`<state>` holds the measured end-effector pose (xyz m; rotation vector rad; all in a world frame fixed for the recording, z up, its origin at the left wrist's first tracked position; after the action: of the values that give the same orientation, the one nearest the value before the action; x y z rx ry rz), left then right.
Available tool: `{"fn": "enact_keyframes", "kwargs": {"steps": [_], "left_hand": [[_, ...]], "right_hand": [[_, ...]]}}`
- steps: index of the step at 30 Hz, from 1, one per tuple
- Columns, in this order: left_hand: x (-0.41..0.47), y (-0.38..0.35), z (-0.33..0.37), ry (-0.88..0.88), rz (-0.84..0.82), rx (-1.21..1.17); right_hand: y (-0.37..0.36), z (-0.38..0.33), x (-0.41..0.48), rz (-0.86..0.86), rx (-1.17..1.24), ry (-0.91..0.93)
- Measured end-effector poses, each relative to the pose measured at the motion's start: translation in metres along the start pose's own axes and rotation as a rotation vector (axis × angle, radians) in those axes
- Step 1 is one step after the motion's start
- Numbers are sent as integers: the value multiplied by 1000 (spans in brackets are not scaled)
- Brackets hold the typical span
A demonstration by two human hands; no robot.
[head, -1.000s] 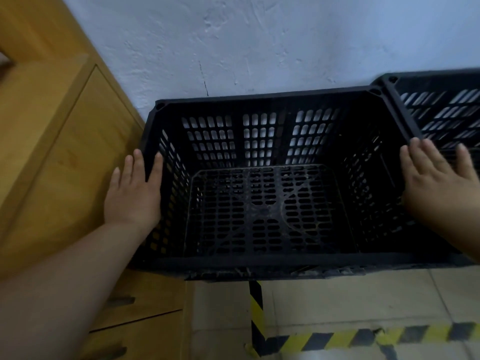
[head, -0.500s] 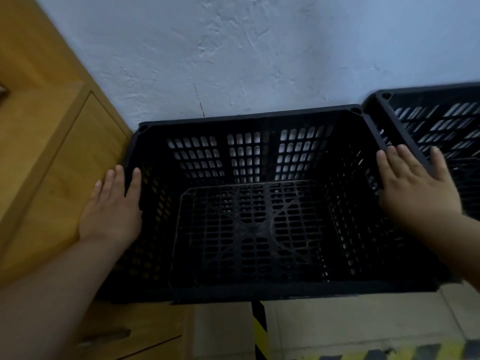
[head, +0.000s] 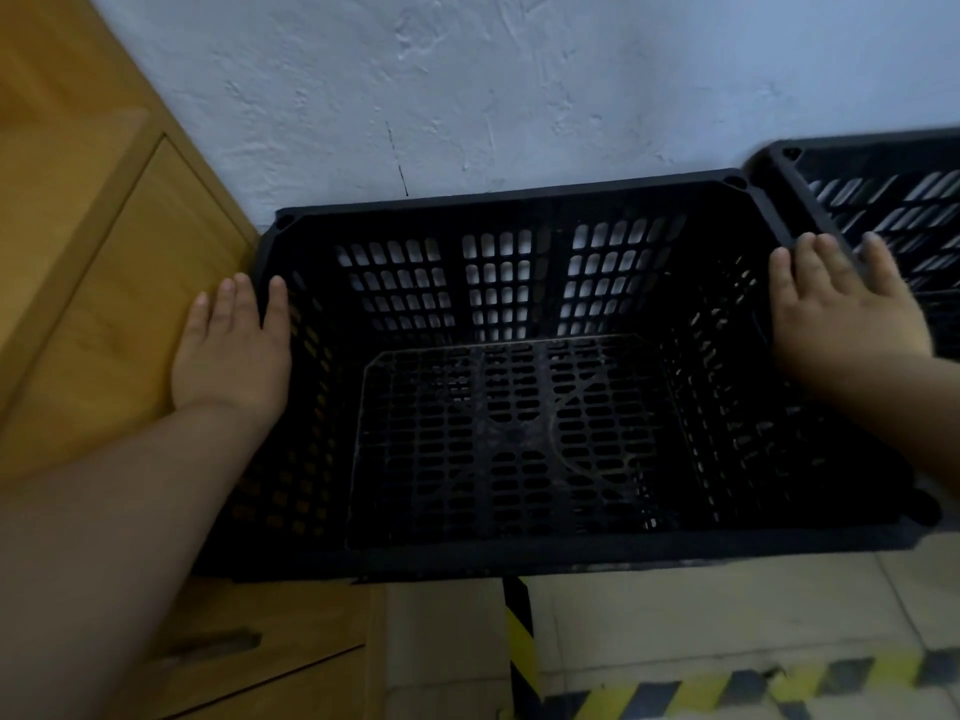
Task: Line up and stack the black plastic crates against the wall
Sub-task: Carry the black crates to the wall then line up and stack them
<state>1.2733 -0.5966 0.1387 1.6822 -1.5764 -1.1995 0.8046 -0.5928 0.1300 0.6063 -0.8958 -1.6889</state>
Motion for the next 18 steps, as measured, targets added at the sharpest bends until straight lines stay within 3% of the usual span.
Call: {"fn": "enact_keyframes", "kwargs": {"steps": [18], "left_hand": [[9,2,18,-81,74,-80]], "right_hand": [[-8,18,-6,-19,97,-48]]}}
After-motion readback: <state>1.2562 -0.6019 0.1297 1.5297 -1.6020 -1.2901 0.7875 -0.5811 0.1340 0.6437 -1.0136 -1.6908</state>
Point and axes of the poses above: each hand's wrist, its own x-axis towards the middle knuckle, its own y-axis out of the back of the hand, z = x × y, the point moved 7 cm from there along x, towards the middle knuckle, and after that the axes turned 15 degrees about -y, right-handed, at the moved point
